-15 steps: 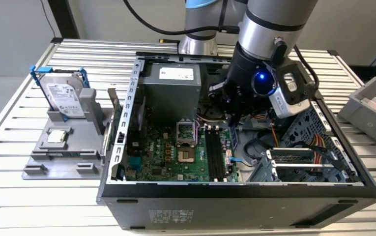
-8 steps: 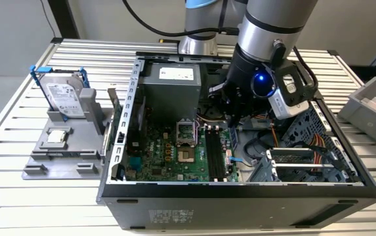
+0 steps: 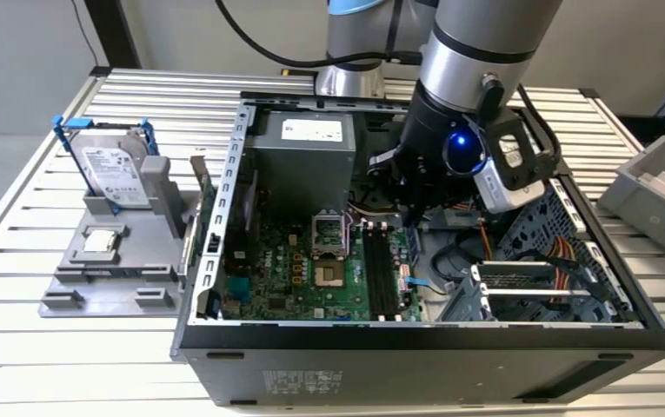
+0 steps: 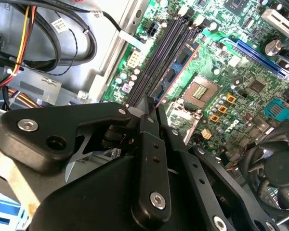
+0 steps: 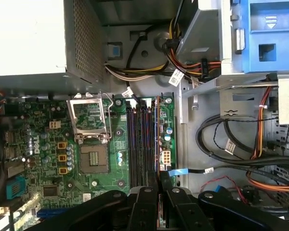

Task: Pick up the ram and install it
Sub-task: 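Insert the ram into the slot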

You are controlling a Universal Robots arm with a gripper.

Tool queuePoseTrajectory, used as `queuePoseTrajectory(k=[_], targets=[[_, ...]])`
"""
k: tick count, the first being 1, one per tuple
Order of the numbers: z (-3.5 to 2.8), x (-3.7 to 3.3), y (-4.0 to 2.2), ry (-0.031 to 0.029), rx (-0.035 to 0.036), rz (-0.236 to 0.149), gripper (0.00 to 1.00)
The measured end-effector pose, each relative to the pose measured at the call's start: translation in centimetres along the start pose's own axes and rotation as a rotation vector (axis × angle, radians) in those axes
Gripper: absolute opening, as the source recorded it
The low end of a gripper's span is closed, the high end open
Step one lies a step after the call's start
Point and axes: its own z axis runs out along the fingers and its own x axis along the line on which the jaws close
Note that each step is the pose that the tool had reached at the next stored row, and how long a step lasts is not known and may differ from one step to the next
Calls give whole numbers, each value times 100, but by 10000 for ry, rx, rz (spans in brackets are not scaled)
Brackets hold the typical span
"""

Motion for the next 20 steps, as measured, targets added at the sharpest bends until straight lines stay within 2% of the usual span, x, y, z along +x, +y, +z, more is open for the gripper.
queuePoseTrajectory(k=[20], targets=[[73, -1, -2, 0, 3, 0, 0]])
